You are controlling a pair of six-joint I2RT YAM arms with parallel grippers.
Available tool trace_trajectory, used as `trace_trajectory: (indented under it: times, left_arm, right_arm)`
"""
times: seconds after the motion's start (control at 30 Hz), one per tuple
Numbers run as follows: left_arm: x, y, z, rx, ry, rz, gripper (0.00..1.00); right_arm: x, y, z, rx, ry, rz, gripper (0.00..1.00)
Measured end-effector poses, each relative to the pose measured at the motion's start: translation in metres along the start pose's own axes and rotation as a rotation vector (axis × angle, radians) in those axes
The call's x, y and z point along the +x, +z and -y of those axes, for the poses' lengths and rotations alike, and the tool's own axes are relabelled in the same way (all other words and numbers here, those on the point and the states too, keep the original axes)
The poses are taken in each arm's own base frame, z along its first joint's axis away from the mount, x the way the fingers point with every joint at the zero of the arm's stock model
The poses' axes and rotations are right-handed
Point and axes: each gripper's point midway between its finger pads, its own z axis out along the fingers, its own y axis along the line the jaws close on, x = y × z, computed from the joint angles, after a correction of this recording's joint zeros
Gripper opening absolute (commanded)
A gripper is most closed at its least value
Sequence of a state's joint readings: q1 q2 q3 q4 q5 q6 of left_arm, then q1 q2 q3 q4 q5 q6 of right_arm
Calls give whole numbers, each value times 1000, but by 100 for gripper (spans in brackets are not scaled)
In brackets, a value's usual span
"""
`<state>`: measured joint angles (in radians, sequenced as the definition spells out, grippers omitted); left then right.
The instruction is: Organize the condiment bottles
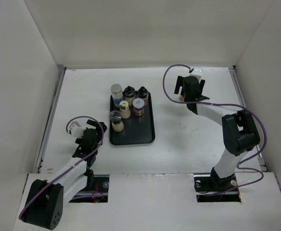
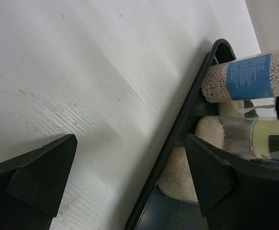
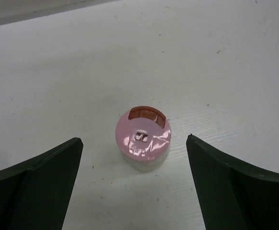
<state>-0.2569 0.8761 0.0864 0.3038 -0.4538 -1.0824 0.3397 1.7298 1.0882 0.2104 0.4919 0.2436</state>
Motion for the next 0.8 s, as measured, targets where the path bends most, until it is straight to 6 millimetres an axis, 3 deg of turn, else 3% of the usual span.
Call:
trace_trajectory:
  times: [0.23,0.47,0.57,0.67,0.8]
  left_arm:
    - [1,0,0,2,5,-3,100]
    - [2,0,2,7,12,-7,100]
    - [3,0,2,9,14,-9,100]
    - [3,0,3,11,14,-9,100]
    - [3,0,4,15,14,-7,100]
  right_arm:
    - [1,30,3,20,-11,-19,65]
    - [6,33,7,29,-14,-49,44]
    - [7,32,7,30,-15,-53,40]
    - [8,23,6,22,-12,-55,40]
    - [4,-22,-12,-45,-18,-32,40]
